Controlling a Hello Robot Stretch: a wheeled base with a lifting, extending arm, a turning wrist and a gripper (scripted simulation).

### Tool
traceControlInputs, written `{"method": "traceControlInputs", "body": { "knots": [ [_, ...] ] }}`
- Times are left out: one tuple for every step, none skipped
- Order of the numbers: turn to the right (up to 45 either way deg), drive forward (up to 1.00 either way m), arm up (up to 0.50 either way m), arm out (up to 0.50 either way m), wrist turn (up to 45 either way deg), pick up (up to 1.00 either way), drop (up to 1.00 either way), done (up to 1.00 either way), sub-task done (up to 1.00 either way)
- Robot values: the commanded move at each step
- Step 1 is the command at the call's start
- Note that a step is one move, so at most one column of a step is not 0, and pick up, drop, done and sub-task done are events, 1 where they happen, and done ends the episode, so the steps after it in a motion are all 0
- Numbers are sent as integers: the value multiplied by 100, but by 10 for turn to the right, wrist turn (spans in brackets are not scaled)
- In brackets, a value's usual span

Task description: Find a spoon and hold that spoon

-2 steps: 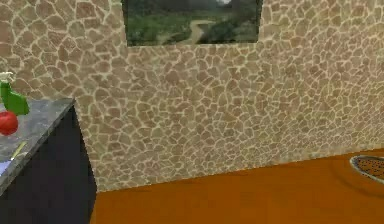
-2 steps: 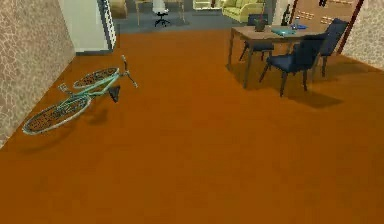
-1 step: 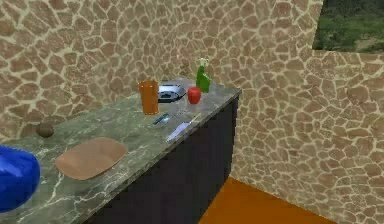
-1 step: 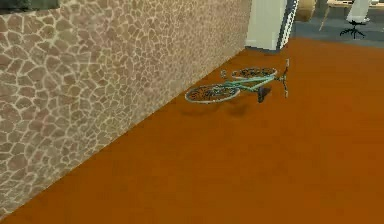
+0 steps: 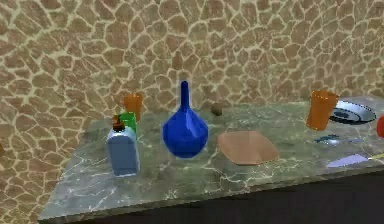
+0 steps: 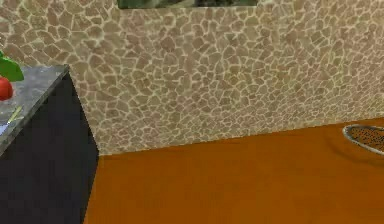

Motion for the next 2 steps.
{"method": "traceControlInputs", "body": {
  "knots": [
    [-450,0,0,0,0,0,0,0,0],
    [-30,0,0,0,0,0,0,0,0]
  ]
}}
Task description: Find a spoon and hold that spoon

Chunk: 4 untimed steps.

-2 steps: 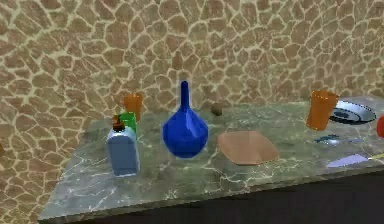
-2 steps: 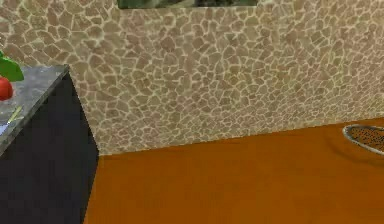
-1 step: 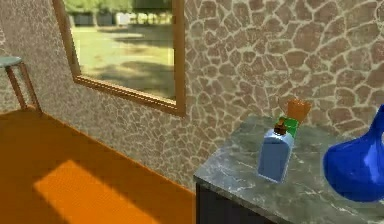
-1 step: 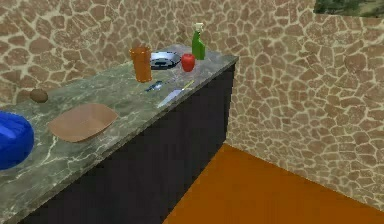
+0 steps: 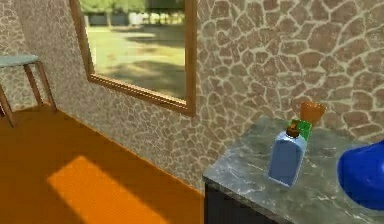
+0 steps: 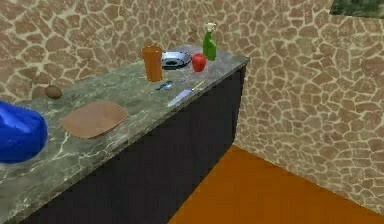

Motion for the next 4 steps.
{"method": "traceControlInputs", "body": {
  "knots": [
    [-30,0,0,0,0,0,0,0,0],
    [450,0,0,0,0,0,0,0,0],
    [450,0,0,0,0,0,0,0,0],
    [60,0,0,0,0,0,0,0,0]
  ]
}}
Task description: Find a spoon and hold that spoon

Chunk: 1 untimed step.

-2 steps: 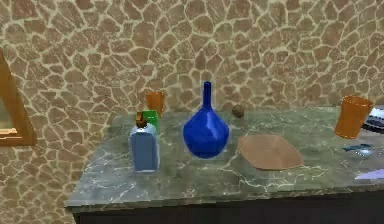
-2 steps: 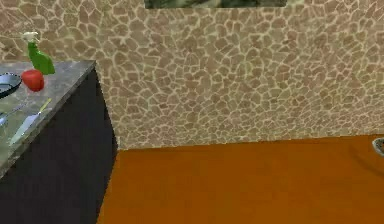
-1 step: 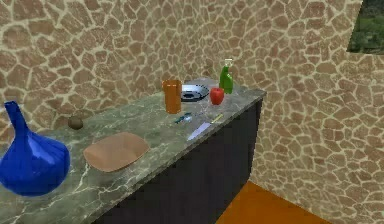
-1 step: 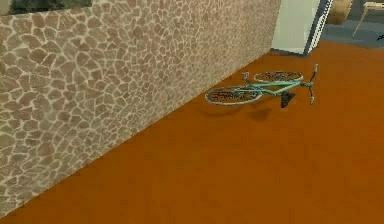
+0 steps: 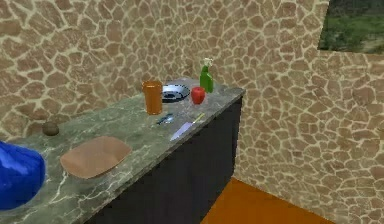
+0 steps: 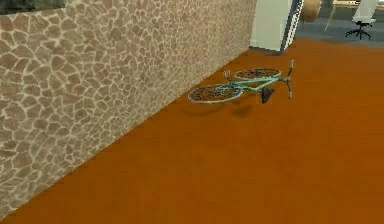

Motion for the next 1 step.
{"method": "traceControlInputs", "body": {
  "knots": [
    [0,45,0,0,0,0,0,0,0]
  ]
}}
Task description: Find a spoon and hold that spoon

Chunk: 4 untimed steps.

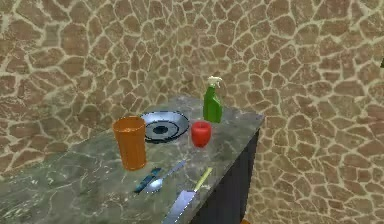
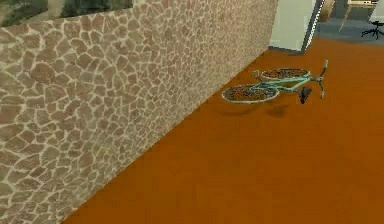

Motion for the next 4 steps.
{"method": "traceControlInputs", "body": {
  "knots": [
    [-450,0,0,0,0,0,0,0,0],
    [-450,0,0,0,0,0,0,0,0],
    [0,0,50,0,0,0,0,0,0],
    [0,0,38,0,0,0,0,0,0]
  ]
}}
